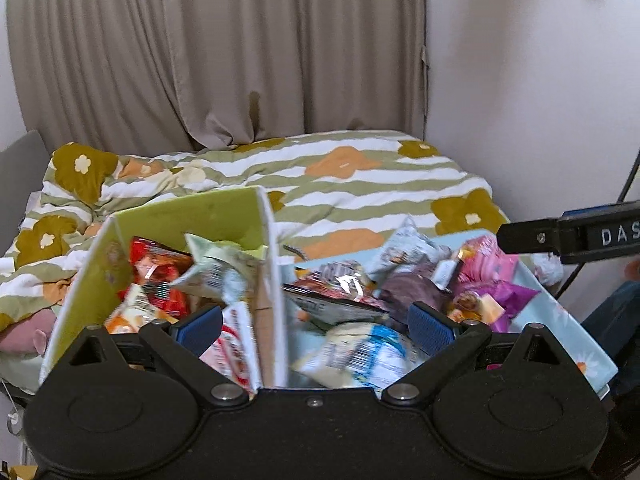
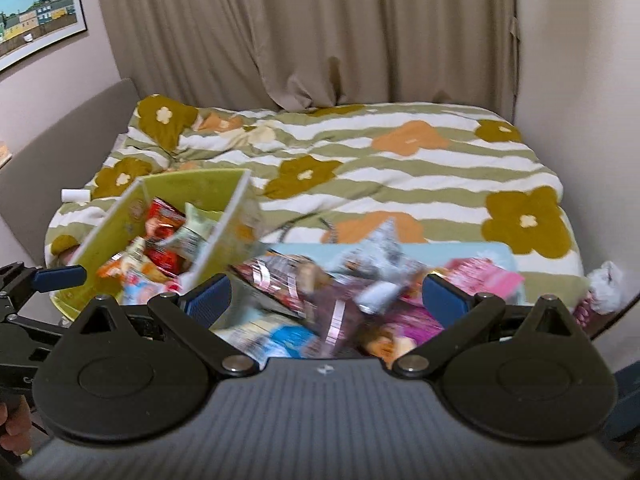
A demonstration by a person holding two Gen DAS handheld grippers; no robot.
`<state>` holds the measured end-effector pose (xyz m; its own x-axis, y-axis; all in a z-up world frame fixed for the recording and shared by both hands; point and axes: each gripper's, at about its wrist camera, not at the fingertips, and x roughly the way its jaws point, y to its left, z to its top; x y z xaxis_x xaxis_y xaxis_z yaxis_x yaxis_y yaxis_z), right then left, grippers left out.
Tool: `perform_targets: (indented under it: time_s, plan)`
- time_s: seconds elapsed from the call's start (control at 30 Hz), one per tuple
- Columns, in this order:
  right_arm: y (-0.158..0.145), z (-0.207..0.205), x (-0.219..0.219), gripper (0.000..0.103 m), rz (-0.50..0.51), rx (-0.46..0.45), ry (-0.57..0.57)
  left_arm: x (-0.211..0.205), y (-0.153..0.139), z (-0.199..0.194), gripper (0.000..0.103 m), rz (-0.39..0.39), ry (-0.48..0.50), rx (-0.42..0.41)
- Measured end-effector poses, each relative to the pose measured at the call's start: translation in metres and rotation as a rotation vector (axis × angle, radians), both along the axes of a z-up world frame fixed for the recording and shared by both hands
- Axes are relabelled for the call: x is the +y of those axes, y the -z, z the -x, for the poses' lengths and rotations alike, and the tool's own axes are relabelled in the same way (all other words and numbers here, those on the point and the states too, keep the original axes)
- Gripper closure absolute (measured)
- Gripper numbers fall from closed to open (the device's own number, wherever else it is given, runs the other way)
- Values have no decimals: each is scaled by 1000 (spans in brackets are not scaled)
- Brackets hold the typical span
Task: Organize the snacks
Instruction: 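Grasp the blue-white bag with the left tool while the right tool grasps the purple bag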
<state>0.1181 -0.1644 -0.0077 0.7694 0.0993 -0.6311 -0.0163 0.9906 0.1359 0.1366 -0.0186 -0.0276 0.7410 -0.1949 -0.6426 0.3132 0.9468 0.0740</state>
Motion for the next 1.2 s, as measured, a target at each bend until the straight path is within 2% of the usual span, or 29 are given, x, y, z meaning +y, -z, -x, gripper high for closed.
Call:
perform_targets:
  time_s: [0.23,0.43,0.5,0.7,0.93,1.0,1.1,1.2]
  plan:
    - [30,2,-57,0,-38,68,6,-53,34,-2,2,-99,29,71]
    - [61,-10,-89,0,-86,149,7,-93,80,-14,2,-353,112,54]
    - [71,-14,-94,0,-99,168,9,-101,95,-20,2,-417,150,52]
    - [98,-29,-99,0,-141,214,36,-120,132,-37,2,-529,257,107]
    - [122,-45,-103,0,-199,266,78,-126,165,-54,2,-668,300,127]
    - [127,-50,-104,0,-216,276,88,-124,173,-61,2,-679,302,156]
    - [134,-57,-103,0,-239,290,101,-119,178,-66,3,-675,302,150]
    - [140,-61,-102,0,-247,300,110,-111,176,-71,13,-631,303,163]
